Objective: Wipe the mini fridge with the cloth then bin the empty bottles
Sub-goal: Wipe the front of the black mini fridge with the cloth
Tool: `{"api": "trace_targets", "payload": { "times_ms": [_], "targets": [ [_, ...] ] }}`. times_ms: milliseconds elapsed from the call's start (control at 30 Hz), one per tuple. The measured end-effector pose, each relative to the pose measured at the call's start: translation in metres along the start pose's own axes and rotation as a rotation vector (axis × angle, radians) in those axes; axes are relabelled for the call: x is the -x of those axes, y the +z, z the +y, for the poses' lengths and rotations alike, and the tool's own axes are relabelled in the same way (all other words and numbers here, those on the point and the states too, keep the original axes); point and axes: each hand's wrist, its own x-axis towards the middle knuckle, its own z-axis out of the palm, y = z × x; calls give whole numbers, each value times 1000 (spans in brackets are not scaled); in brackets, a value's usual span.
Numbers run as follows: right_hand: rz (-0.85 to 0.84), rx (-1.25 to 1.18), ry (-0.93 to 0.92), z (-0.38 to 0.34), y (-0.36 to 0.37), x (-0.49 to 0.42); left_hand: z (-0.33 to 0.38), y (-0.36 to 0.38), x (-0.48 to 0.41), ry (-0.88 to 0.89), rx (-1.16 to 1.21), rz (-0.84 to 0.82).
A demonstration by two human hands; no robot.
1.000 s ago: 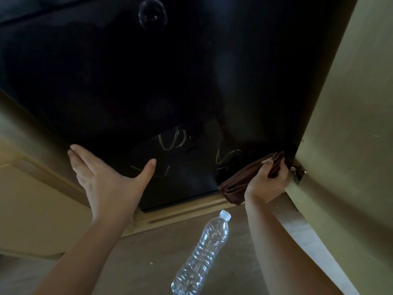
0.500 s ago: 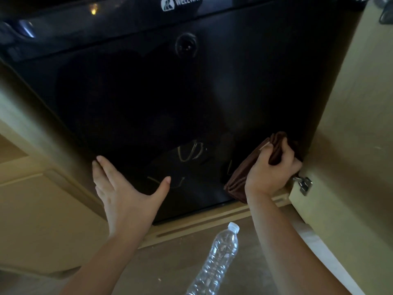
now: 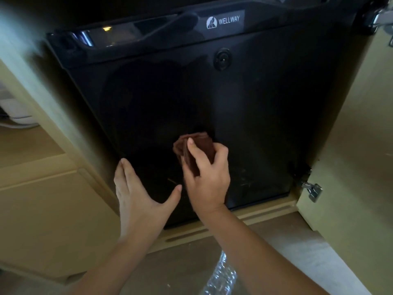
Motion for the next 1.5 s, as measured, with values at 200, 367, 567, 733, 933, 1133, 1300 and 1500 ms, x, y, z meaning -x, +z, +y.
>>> {"api": "trace_targets", "payload": {
  "times_ms": [200, 367, 567, 733, 933, 1133, 1300, 1500],
  "targets": [
    [-30, 72, -57, 43, -39, -21, 0, -7, -1, -8, -13, -8],
    [188, 23, 302, 89, -87, -54, -1, -11, -3, -11, -64, -10],
    [290, -31, 370, 66, -67, -49, -10, -23, -2, 28, -43, -82],
    [63, 28, 85, 27, -27, -16, -11, -23, -4, 12, -23, -83],
    [-164, 62, -257, 42, -35, -14, -14, -20, -6, 42, -85, -68],
    [222, -76, 242, 69, -88, -74, -12, -18, -6, 23, -30, -54],
    [322, -85, 322, 56, -90, -92, -15, -23, -5, 46, -6, -78],
    [134, 69, 12, 25, -46, -52, -25, -31, -8, 98, 20, -123]
  ]
}}
